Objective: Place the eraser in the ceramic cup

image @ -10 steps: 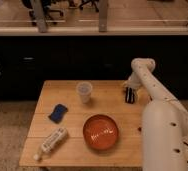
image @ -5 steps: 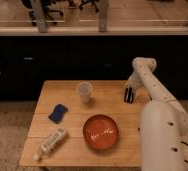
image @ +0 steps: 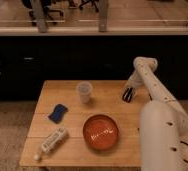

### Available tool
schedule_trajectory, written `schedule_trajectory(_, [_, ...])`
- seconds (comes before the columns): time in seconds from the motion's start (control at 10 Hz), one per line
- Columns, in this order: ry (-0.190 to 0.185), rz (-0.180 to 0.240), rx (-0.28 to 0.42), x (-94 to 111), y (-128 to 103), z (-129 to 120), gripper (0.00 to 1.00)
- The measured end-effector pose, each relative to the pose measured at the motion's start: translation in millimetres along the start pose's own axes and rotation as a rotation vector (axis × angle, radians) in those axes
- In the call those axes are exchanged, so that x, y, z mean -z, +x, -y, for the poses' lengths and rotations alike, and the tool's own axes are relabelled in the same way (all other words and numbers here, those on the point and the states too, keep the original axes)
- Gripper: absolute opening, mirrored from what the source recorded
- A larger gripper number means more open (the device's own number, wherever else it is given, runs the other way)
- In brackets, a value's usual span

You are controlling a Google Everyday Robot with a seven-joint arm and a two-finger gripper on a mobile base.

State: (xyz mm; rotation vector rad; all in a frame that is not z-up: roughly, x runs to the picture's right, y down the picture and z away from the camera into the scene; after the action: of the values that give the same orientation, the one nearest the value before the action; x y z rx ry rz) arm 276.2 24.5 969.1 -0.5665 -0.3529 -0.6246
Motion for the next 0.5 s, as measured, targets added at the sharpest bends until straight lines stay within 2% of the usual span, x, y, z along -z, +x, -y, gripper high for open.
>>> schedule_trajectory(0.5, [0.044,0.036,0.008,16,-13,1,0.0])
